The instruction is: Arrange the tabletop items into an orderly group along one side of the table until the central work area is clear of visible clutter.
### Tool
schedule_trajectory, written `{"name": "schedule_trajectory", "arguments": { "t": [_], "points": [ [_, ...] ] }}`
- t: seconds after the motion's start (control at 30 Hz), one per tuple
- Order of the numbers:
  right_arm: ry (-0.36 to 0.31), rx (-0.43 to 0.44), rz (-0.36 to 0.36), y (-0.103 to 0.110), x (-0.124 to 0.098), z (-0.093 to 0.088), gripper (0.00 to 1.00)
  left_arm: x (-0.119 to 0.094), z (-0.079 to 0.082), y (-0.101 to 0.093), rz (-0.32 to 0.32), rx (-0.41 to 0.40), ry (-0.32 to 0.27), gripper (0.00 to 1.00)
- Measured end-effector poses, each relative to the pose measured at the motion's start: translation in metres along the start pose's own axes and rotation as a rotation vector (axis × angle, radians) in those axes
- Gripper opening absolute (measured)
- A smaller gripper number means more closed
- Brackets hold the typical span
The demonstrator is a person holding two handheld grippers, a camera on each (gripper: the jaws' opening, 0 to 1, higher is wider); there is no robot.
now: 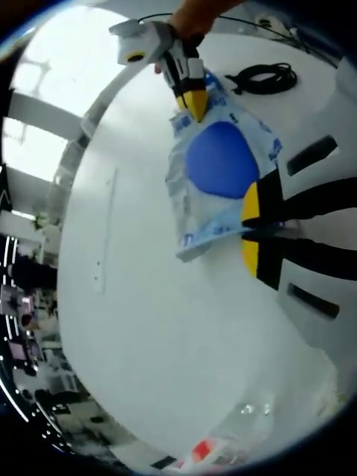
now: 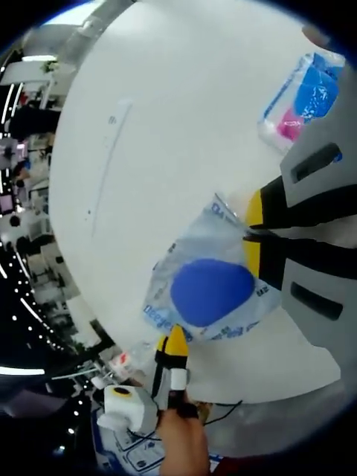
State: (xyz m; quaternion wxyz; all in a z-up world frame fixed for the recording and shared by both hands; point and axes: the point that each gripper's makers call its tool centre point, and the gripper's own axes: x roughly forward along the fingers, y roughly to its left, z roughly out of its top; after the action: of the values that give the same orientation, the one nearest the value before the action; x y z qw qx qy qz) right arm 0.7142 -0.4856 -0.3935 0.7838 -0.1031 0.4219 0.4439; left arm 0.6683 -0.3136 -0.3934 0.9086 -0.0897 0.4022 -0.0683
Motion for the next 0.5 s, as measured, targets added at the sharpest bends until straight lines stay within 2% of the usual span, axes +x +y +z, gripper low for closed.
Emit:
{"name": "schedule_trajectory", "arguments": {
  "t": [0.1, 0.2, 0.5],
  "points": [
    [0.001, 0.007, 0.000, 0.001, 0.000, -0.002, 0.04, 0.002, -0.001, 0.000, 0.012, 0.019, -0.001, 0.06],
    [0.010, -0.005, -0.009, -0.001, 0.000, -0.006, 0.04, 0.003, 0.000, 0.004, 0.040, 0.066, -0.005, 0.14],
    [0.006, -0.002, -0.016, -0.002, 0.001, -0.006, 0.04, -0.002, 0.003, 0.013, 0.062, 0.067, -0.015, 0.27]
  ]
}}
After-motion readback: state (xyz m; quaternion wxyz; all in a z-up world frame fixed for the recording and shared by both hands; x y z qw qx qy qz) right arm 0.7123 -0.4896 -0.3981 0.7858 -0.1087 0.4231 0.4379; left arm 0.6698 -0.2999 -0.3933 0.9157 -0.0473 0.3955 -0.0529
